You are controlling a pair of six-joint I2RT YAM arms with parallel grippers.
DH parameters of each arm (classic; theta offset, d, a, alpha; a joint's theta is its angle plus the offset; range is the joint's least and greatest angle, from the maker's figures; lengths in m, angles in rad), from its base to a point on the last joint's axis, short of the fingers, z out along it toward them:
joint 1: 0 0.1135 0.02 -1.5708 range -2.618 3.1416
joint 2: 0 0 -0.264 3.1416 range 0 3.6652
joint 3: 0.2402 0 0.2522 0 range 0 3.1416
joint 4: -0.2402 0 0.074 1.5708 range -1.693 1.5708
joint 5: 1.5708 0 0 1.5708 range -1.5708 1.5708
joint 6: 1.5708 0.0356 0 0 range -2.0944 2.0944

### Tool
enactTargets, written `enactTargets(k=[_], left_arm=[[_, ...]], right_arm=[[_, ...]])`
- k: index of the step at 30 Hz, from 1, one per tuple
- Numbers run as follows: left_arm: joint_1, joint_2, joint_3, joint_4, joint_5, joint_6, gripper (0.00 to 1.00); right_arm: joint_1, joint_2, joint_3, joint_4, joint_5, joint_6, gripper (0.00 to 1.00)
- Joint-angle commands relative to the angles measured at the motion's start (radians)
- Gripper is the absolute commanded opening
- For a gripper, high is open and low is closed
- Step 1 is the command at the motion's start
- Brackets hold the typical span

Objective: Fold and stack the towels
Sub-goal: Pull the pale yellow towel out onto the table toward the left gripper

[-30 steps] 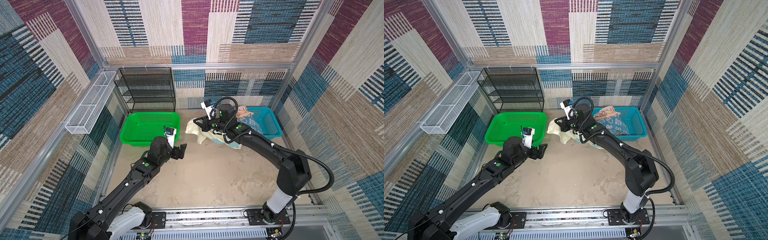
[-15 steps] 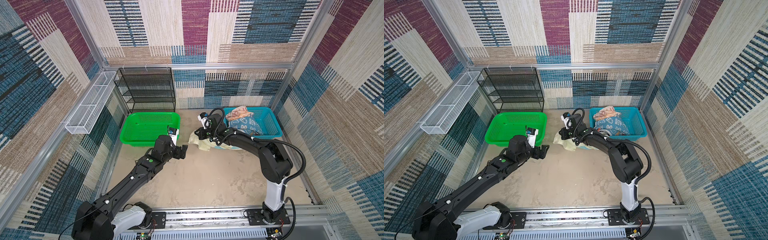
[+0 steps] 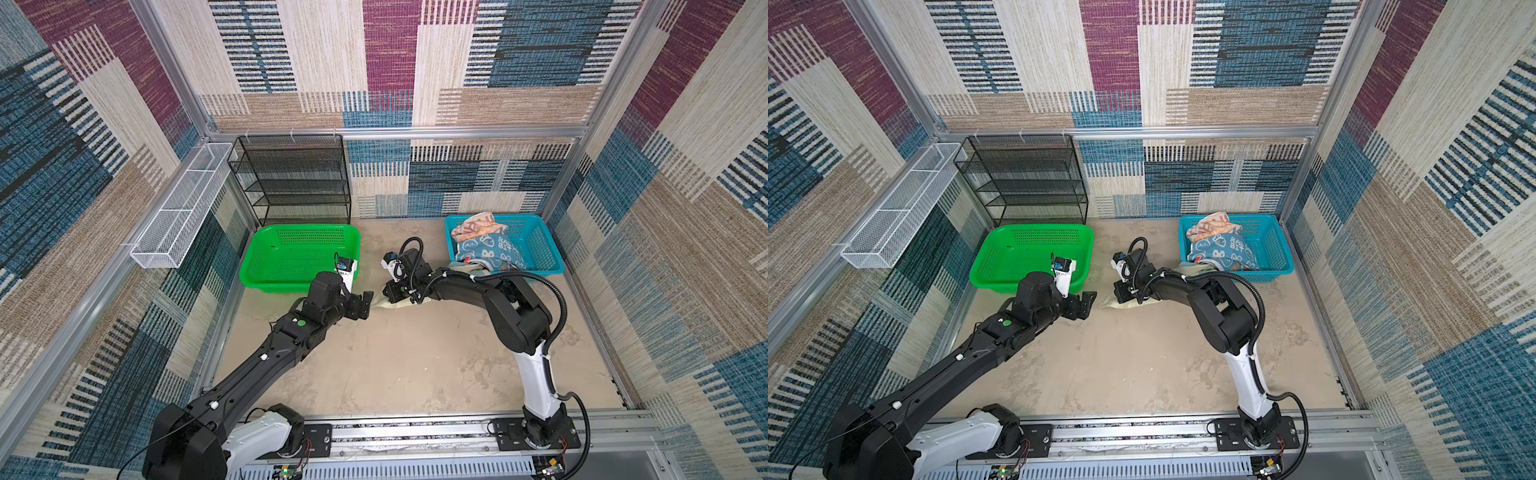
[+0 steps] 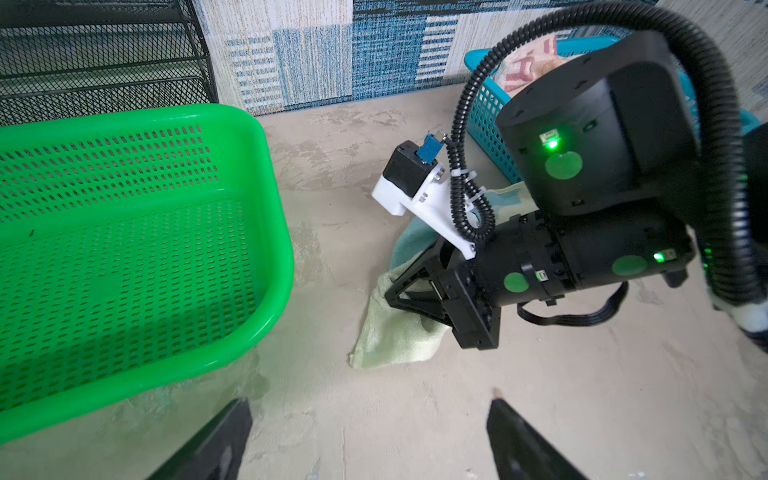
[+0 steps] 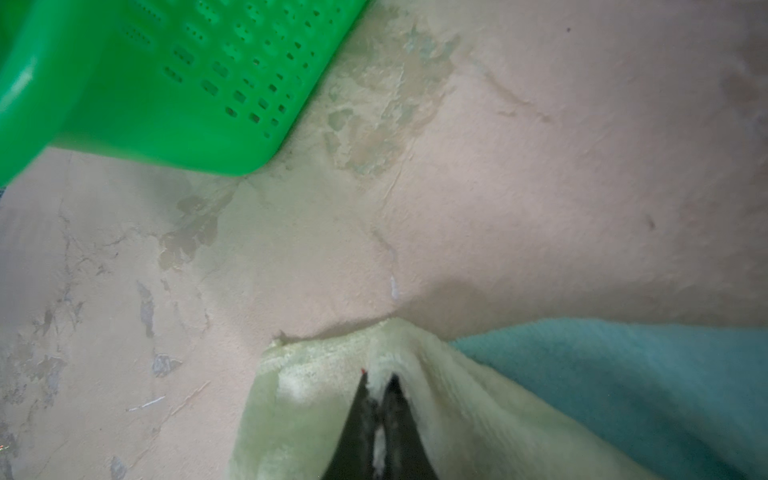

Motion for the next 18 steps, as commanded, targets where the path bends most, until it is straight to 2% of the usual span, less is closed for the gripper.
enactTargets(k=[1,5,9,12,18], left_arm=[[0.001,0.002,-0.009,0.006,-0.024,0.032,0.94],[0.001,0.021,-0.003,-0.033,-0.041,0.061,0.94],[0.001,0.066,0.024,-0.111,-0.048,0.103,0.94],[0.001,0.102,0.041,-0.162,-0.075,0.116,0.94],[0.001,0.097,0.003,-0.104,-0.078,0.091,0.93]], right_arm=[[0.001,-0.021,0.002,0.020,0.087,-0.045,0.48],[0.000,-0.104,-0.035,0.022,0.155,-0.106,0.63],[0.000,-0.209,-0.123,0.055,0.169,-0.164,0.67],[0.002,-0.281,-0.215,0.097,0.134,-0.217,0.68],[0.031,-0.277,-0.297,0.139,0.105,-0.276,0.69]])
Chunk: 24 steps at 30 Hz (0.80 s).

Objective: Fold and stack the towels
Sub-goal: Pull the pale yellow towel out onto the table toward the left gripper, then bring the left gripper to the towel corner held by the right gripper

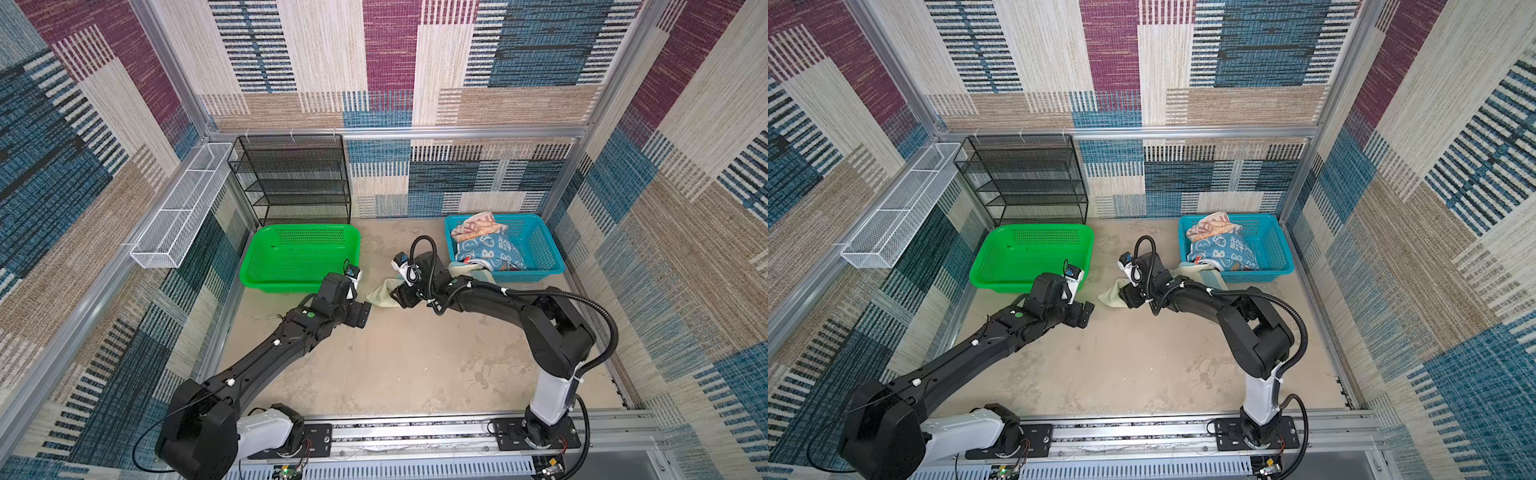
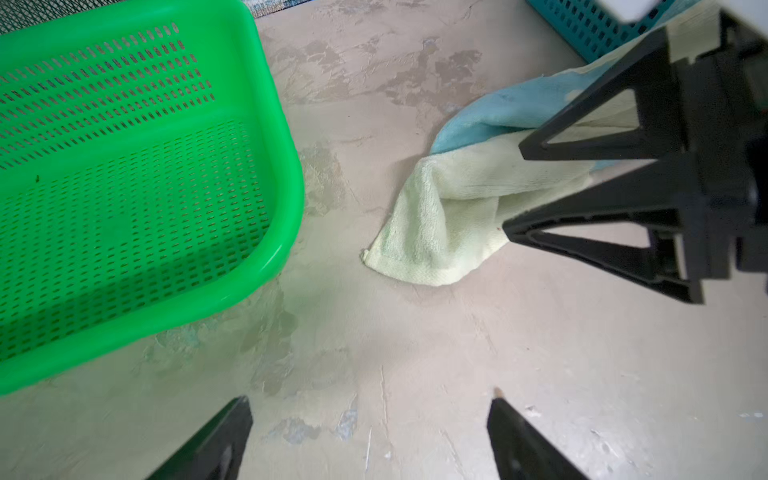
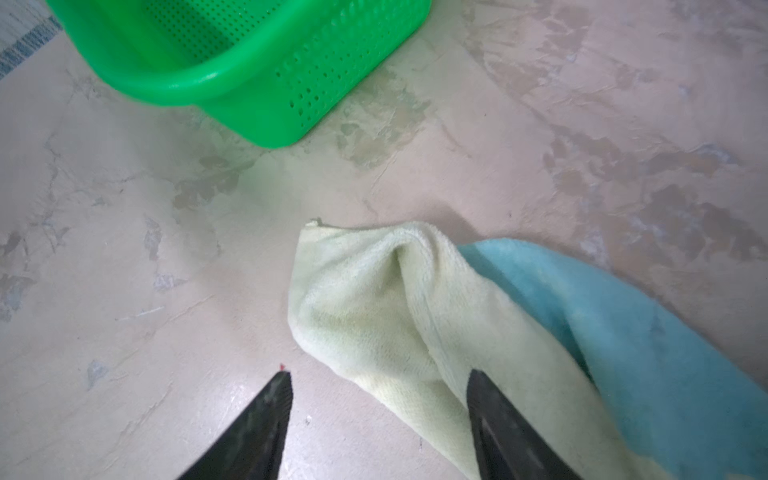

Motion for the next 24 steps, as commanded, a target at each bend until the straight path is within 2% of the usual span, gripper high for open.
enactTargets(k=[1,5,12,14,18,24], left_arm=[[0.001,-0.023,-0.029,0.041,0.000,0.003,0.93],[0.001,-0.072,-0.059,0.079,0.003,0.001,0.93],[0.001,-0.174,-0.120,0.135,-0.001,0.003,0.93],[0.001,-0.187,-0.125,0.142,-0.002,0.004,0.93],[0.001,-0.192,-0.127,0.147,-0.006,0.007,0.93],[0.001,-0.175,-0.124,0.147,0.006,0.007,0.93]], right_arm=[[0.035,0.023,-0.015,0.070,0.003,-0.062,0.70],[0.089,0.091,0.005,0.099,0.101,-0.077,0.72],[0.110,0.199,0.079,0.106,0.206,-0.043,0.70],[0.111,0.211,0.084,0.106,0.224,-0.041,0.62],[0.110,0.217,0.079,0.108,0.231,-0.050,0.37],[0.111,0.233,0.081,0.091,0.219,-0.058,0.11]])
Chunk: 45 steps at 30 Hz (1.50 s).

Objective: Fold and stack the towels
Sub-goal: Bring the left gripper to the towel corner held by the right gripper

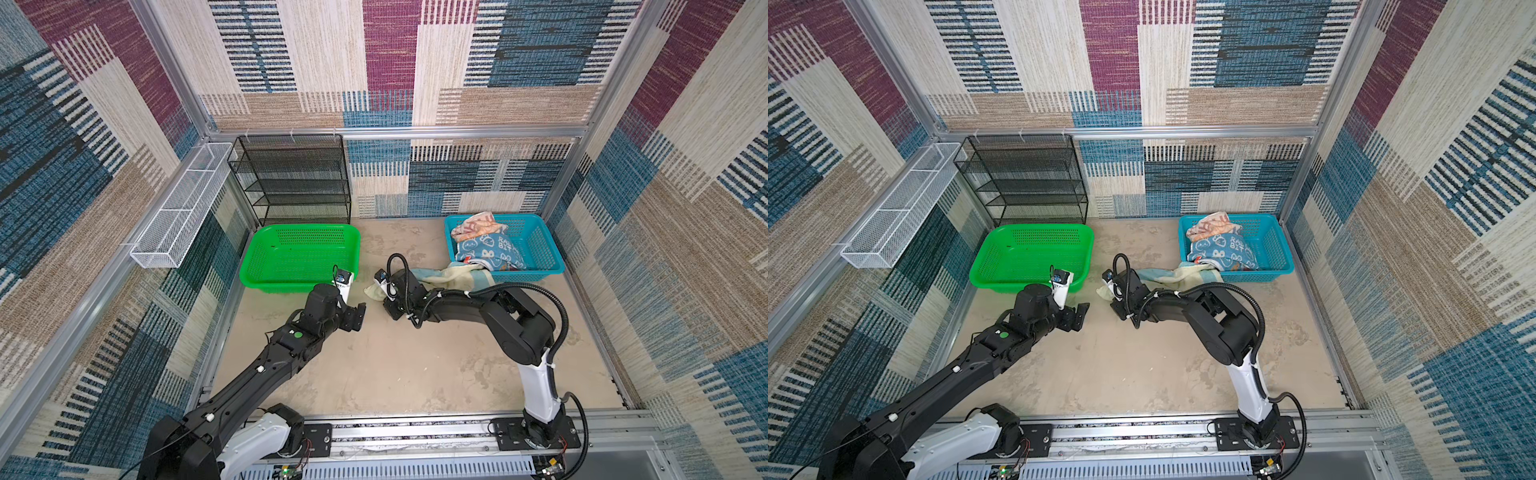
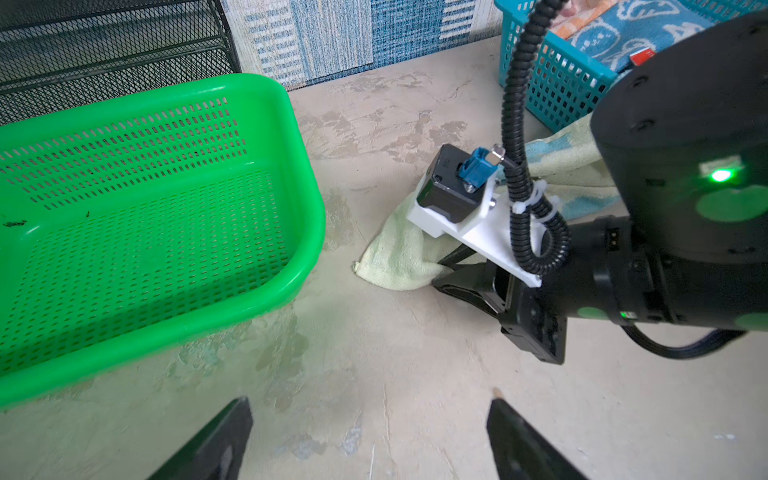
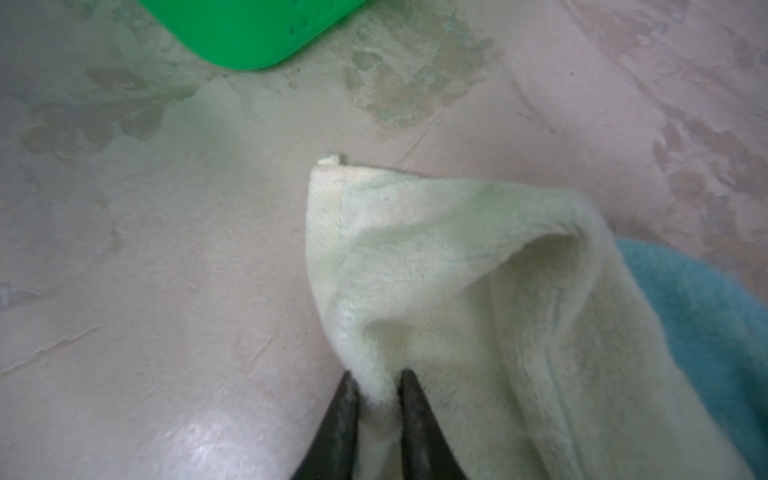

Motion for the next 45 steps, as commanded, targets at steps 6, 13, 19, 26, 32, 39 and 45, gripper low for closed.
enactTargets(k=[6,13,19,26,32,39,45], left_arm=[[0.001,0.018,0.008,0.025,0.004,0.033,0.93],[-0.033,0.028,0.003,0.117,-0.026,0.140,0.93],[-0.068,0.050,-0.003,0.212,-0.023,0.275,0.95],[-0.108,0.128,-0.060,0.460,0.036,0.530,0.95],[-0.117,0.210,-0.027,0.551,0.102,0.697,0.93],[-0.121,0.295,0.032,0.573,0.156,0.763,0.88],[-0.125,0.365,0.071,0.553,0.159,0.805,0.80]], right_arm=[[-0.003,-0.070,-0.026,-0.042,-0.050,-0.003,0.00],[-0.039,-0.210,-0.017,-0.169,-0.067,0.006,0.00],[-0.149,-0.322,-0.035,-0.262,-0.212,0.056,0.00],[-0.195,-0.431,-0.081,-0.296,-0.320,0.042,0.00],[-0.208,-0.475,-0.105,-0.295,-0.392,0.036,0.00],[-0.212,-0.506,-0.121,-0.293,-0.452,0.025,0.00],[-0.215,-0.517,-0.124,-0.293,-0.468,0.024,0.00]])
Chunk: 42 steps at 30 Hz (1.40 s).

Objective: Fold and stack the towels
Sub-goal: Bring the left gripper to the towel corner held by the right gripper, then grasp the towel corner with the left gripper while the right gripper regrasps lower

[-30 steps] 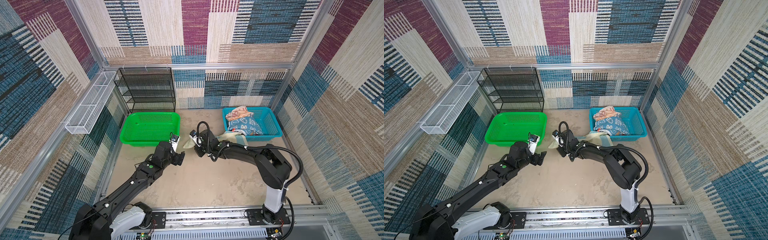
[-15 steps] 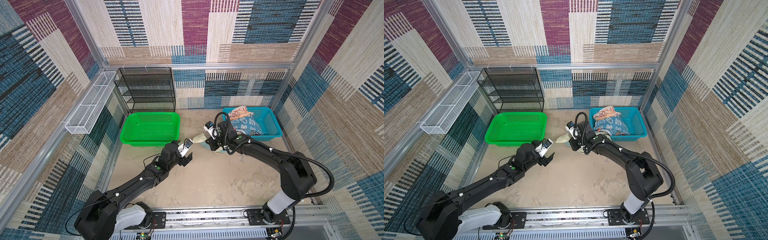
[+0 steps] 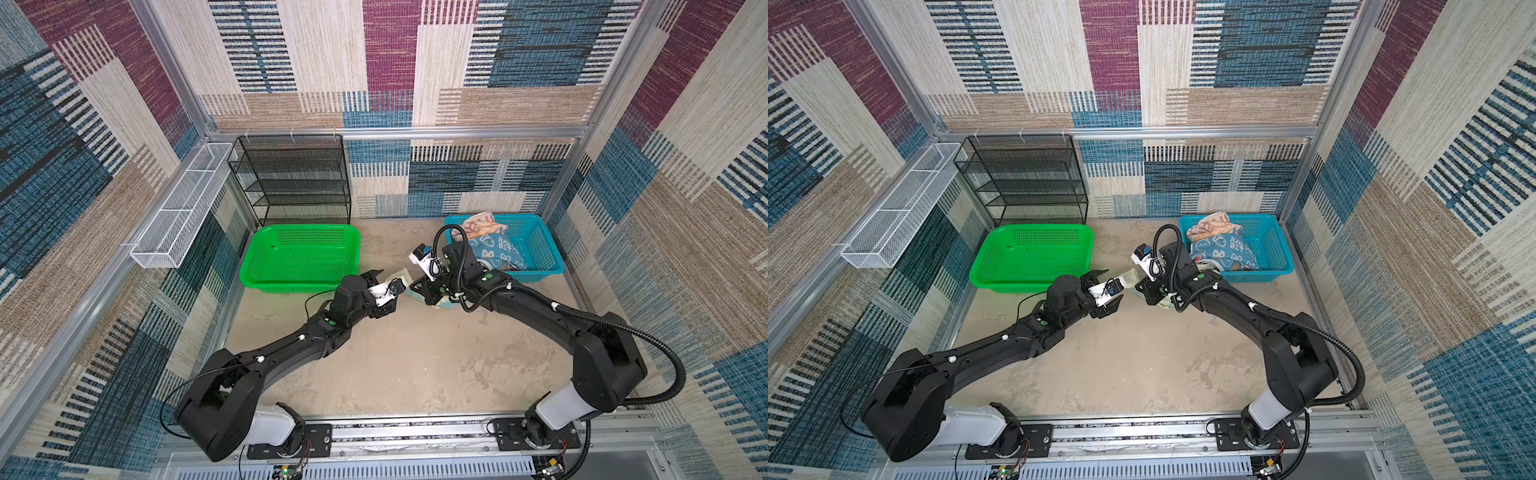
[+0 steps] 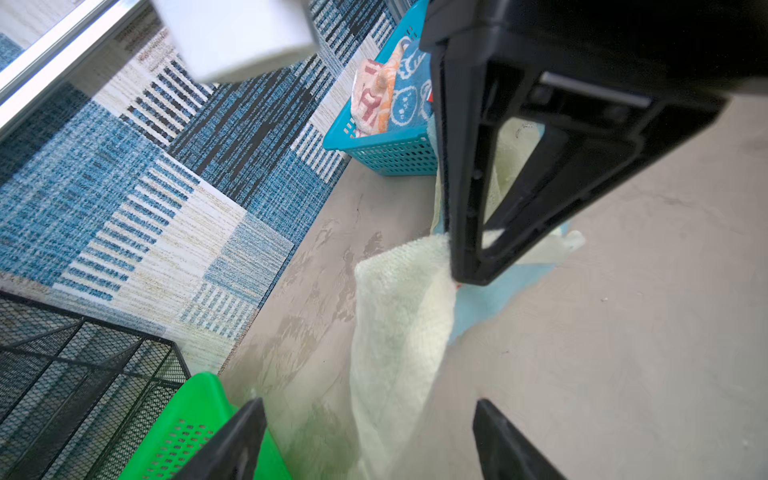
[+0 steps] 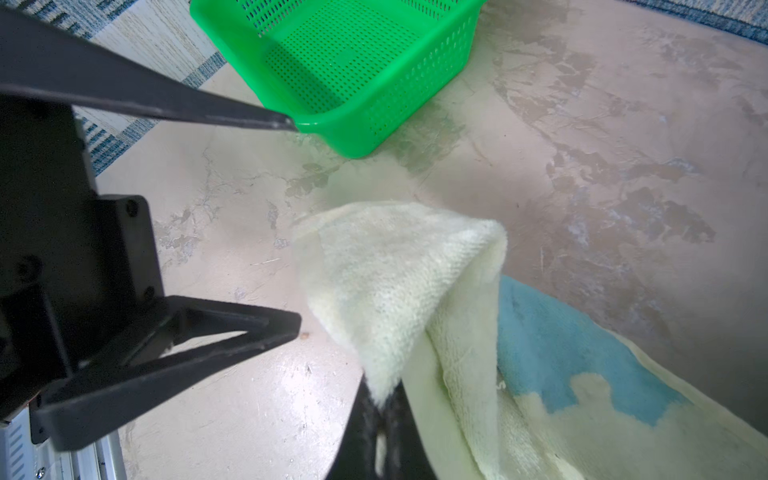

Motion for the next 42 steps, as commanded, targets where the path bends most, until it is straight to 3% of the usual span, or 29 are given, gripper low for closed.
enactTargets(k=[1,6,10,12,16,20,28,34,42], left_arm=[[-0.002,0.028,0.021,0.007,0.021,0.057,0.77],[-0.004,0.056,0.035,0.009,0.004,0.080,0.55],[-0.004,0.061,0.051,-0.008,-0.006,0.091,0.14],[-0.004,0.062,0.057,-0.017,-0.007,0.091,0.00],[-0.005,0.051,0.069,-0.044,0.002,0.076,0.00],[-0.005,0.044,0.142,-0.153,0.020,0.001,0.00],[-0.010,0.088,0.223,-0.219,-0.002,-0.084,0.00],[-0.010,0.149,0.325,-0.335,-0.041,-0.142,0.00],[-0.009,0.204,0.429,-0.430,-0.104,-0.195,0.00]], right_arm=[[-0.003,-0.011,-0.003,0.018,-0.030,-0.008,0.00],[-0.006,-0.013,-0.008,0.020,-0.036,-0.007,0.00],[-0.006,-0.011,-0.015,0.025,-0.032,-0.002,0.00],[-0.006,-0.005,-0.016,0.029,-0.028,0.001,0.00],[-0.006,0.012,-0.024,0.057,-0.020,0.018,0.00],[-0.006,0.033,-0.046,0.104,0.005,0.031,0.26],[-0.006,-0.036,-0.255,0.346,0.096,0.084,0.47],[-0.006,-0.137,-0.436,0.478,0.152,0.116,0.51],[-0.006,-0.116,-0.529,0.542,0.203,0.143,0.51]])
